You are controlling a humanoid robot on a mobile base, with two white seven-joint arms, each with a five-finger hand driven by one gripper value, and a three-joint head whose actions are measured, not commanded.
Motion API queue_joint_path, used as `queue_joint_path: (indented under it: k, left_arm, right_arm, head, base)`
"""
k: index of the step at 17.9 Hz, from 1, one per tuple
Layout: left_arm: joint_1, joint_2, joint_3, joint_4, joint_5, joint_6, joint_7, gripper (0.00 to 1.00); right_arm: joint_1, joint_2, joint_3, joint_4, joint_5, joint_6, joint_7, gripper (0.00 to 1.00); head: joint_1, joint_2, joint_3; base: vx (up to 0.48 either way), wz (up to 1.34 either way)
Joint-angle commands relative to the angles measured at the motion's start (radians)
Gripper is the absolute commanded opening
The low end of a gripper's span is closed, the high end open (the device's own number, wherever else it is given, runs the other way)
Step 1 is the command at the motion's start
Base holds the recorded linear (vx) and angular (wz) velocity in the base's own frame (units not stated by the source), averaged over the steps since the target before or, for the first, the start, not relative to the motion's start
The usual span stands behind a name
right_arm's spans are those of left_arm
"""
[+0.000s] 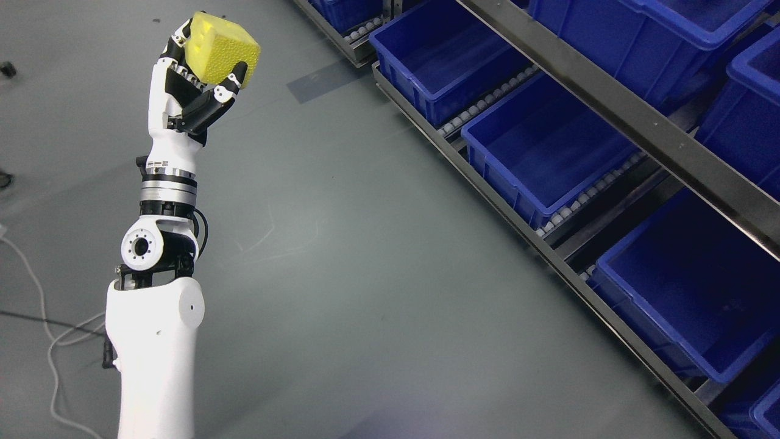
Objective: Move yellow foam block to right shelf middle
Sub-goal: 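Hold the cube raised in the left hand while turning toward the blue bins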
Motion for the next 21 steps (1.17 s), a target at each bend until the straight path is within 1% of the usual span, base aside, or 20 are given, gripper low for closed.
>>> queue_joint_path:
  k: [1,5,9,12,15,16,18,20,21]
  left_arm:
    - [-0.002,0.017,0.001,-0.001,0.000,0.001,-0.001,0.52]
    - [-0.017,0.017,-0.016,-0.007,0.000,0.001,-0.002,0.52]
    - [-0.084,0.017,-0.135,-0.075,0.008,-0.001,-0.025,0.52]
    - [-0.175,0.017,-0.223,-0.138,0.014,-0.006,-0.027,0.52]
    - [-0.319,0.017,-0.255,-0.158,0.028,0.004,-0.027,0.52]
    - [-0.366,0.017,-0.257,-0.158,0.031,0.031,-0.025,0.52]
    - [-0.432,0.017,-0.261,-0.153,0.049,0.134,-0.025,0.52]
    - [-0.448,0.017,-0.295,-0.149,0.054,0.291,-0.025,0.52]
    - [-0.448,0.017,-0.316,-0.145,0.054,0.391,-0.025,0.52]
  right_arm:
    - [0.002,-0.017,0.000,-0.017,0.003,0.001,-0.002,1.00]
    - [0.002,-0.017,0.000,-0.017,0.003,0.001,-0.002,1.00]
    - [0.002,-0.017,0.000,-0.017,0.003,0.001,-0.002,1.00]
    - [0.002,-0.017,0.000,-0.017,0.003,0.001,-0.002,1.00]
    - [0.002,-0.017,0.000,-0.017,0.005,0.001,-0.002,1.00]
    - [0.002,-0.017,0.000,-0.017,0.003,0.001,-0.002,1.00]
    - [0.002,-0.017,0.000,-0.017,0.003,0.001,-0.002,1.00]
    - [0.002,-0.017,0.000,-0.017,0.003,0.001,-0.002,1.00]
    - [0.002,-0.017,-0.001,-0.017,0.003,0.001,-0.002,1.00]
  head:
    - [0.0000,0.000,0.000]
    - [0.0000,0.000,0.000]
    - [0.0000,0.000,0.000]
    - [0.0000,0.000,0.000]
    - [0.0000,0.000,0.000]
    - [0.0000,0.000,0.000]
    - [0.0000,0.000,0.000]
    - [0.0000,0.000,0.000]
    - [0.0000,0.000,0.000]
  base:
    - [0.485,-0.34]
    - [0.485,-0.49]
    - [0.430,-0.66]
    - [0.322,-0.65]
    - [0.270,-0.54]
    - [0.198,-0.40]
    - [0.153,-0.31]
    - [0.080,-0.18]
    - [0.052,-0.14]
